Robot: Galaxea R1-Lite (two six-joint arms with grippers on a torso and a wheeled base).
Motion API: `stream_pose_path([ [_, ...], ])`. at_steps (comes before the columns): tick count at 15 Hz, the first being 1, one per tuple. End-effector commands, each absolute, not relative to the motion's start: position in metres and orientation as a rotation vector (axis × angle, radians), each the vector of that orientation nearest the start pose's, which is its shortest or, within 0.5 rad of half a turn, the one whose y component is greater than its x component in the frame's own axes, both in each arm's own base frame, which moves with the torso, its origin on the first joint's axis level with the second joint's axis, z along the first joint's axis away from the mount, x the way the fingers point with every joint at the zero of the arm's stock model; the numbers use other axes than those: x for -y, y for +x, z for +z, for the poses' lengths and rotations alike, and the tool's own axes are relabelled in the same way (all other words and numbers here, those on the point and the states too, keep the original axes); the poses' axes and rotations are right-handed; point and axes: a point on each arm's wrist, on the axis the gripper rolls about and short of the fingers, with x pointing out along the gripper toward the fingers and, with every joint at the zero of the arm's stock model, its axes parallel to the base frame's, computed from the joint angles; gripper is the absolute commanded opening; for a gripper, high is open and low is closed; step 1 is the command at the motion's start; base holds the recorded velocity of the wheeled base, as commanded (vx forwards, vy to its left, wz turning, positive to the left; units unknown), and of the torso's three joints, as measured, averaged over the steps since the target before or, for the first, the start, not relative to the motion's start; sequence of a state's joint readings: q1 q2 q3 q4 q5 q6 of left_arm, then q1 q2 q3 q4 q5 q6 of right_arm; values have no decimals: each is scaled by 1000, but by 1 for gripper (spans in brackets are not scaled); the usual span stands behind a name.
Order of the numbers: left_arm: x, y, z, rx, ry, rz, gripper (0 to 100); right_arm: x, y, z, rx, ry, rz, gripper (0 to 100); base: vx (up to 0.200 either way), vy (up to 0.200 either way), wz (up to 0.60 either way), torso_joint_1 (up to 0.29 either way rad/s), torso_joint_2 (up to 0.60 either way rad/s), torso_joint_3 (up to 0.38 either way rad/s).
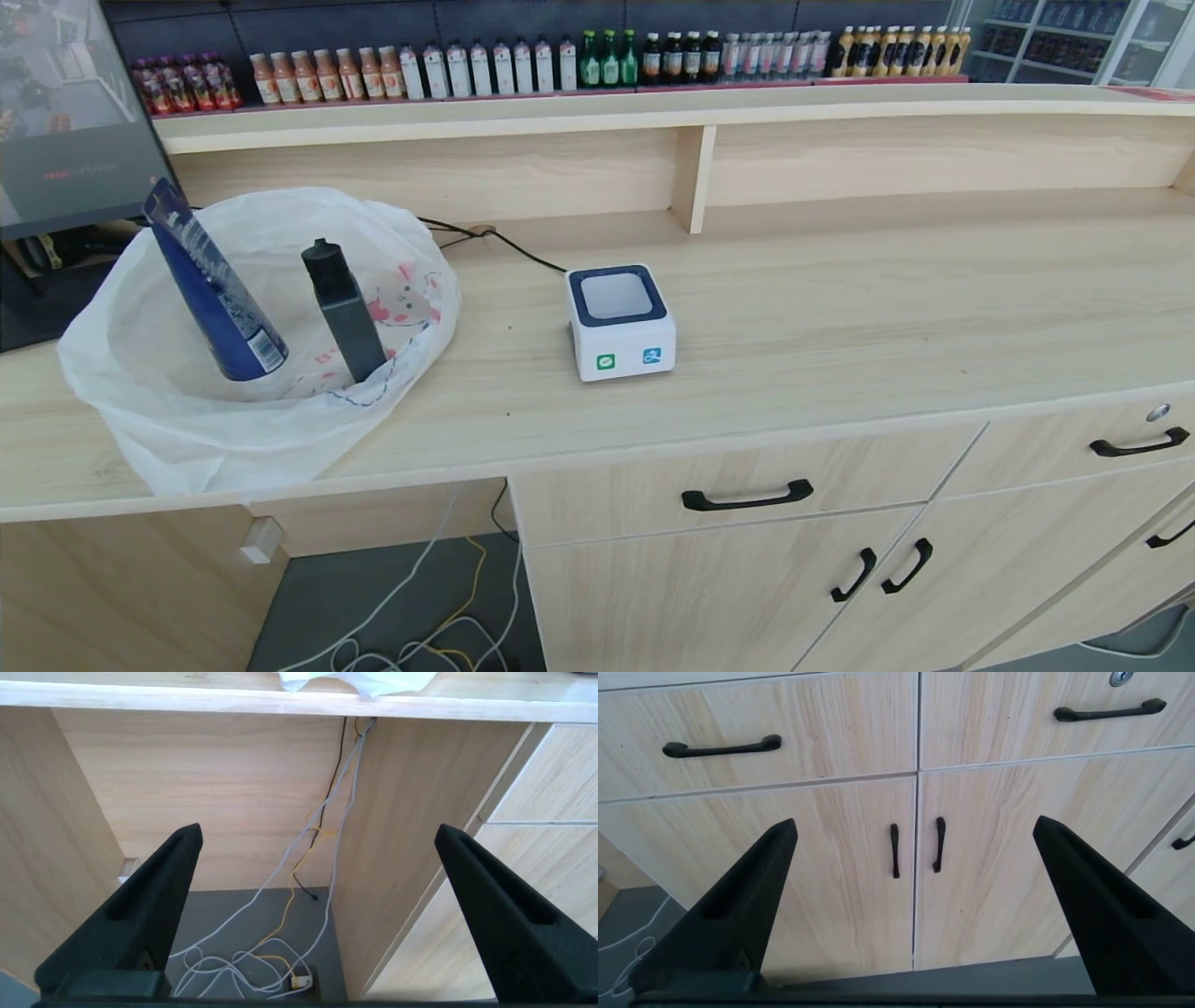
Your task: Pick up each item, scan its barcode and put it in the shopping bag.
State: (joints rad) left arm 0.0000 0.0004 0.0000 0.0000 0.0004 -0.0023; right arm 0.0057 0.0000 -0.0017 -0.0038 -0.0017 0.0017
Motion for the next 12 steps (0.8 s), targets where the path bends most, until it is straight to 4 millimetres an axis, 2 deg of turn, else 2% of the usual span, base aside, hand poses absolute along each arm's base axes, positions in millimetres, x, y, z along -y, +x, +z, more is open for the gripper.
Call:
stream_pose_path([
  [1, 0, -23, 75, 0, -3, 2, 100, 0, -23, 76, 5, 2, 5, 100, 0, 0, 0, 0, 0, 0],
  [6, 0, -23, 75, 0, -3, 0, 100, 0, -23, 76, 5, 0, 5, 100, 0, 0, 0, 0, 0, 0],
  [9, 0, -23, 75, 0, 2, 0, 100, 0, -23, 76, 5, 2, 5, 100, 0, -200, 0, 4, -1, 4],
  [12, 0, -23, 75, 0, -2, 0, 100, 0, -23, 76, 5, 2, 5, 100, 0, 0, 0, 0, 0, 0],
])
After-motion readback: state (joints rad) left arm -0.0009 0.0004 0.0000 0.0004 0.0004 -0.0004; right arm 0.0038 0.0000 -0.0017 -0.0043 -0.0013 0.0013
